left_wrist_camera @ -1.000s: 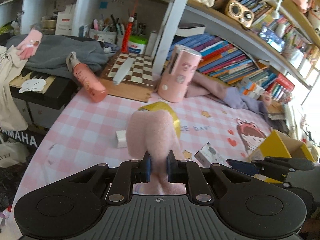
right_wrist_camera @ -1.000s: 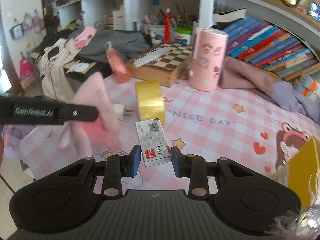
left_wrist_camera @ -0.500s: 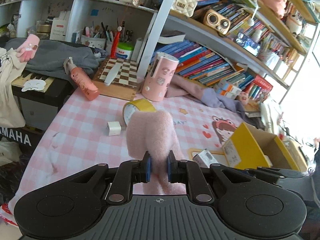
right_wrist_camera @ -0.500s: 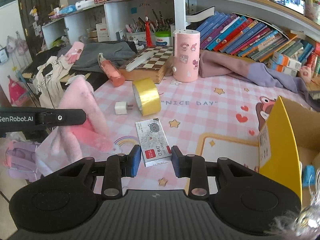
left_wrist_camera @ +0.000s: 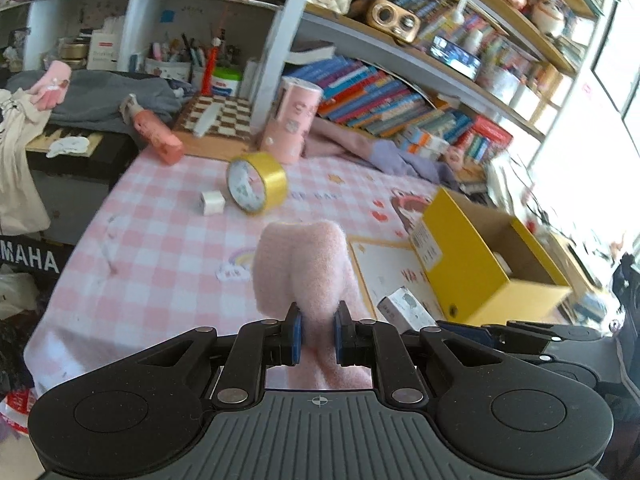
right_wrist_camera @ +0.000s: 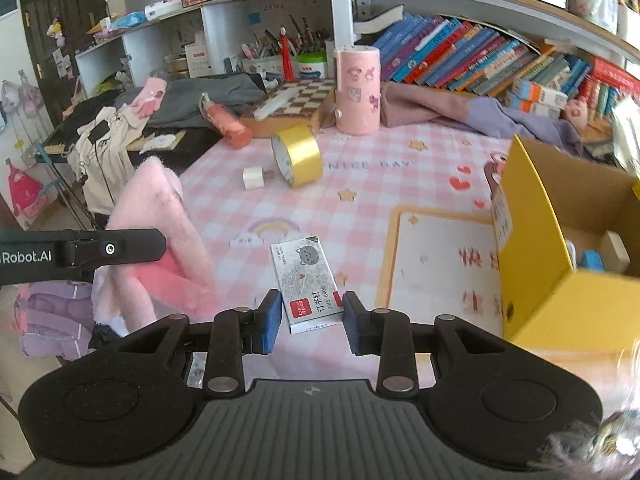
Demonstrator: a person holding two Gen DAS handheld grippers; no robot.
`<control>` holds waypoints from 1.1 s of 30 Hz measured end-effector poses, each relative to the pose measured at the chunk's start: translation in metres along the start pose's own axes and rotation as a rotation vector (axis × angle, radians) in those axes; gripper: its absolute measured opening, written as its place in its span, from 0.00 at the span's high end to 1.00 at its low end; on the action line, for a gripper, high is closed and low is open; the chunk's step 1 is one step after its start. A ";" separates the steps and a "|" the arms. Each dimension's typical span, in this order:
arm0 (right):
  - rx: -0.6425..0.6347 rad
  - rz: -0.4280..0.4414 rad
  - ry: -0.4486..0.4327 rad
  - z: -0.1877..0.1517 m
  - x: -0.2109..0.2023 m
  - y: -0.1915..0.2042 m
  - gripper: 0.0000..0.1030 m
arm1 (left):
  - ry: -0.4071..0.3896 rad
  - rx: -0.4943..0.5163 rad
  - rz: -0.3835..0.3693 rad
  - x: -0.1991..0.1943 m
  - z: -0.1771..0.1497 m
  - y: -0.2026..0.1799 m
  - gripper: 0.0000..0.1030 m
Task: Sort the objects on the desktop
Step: 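Carry the pink glove and white card box with both grippers toward the yellow box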
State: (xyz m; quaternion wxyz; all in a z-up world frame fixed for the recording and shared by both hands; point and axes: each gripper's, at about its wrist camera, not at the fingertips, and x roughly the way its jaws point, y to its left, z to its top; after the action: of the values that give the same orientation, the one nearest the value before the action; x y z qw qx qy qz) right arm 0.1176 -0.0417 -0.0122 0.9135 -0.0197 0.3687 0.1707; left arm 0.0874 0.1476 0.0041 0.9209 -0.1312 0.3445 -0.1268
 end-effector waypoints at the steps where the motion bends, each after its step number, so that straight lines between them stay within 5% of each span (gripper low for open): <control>1: 0.007 -0.006 0.003 -0.006 -0.004 0.000 0.71 | 0.007 0.009 -0.009 -0.002 -0.004 -0.003 0.86; 33: 0.333 -0.290 0.023 -0.109 -0.102 -0.047 0.71 | 0.182 0.301 -0.326 0.017 -0.044 -0.104 0.86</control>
State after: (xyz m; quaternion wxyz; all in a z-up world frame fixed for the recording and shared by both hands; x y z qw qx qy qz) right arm -0.0080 -0.1337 -0.0260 0.9149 0.0767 0.3956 -0.0257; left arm 0.0557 0.0382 -0.0042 0.8625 -0.0342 0.3778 -0.3349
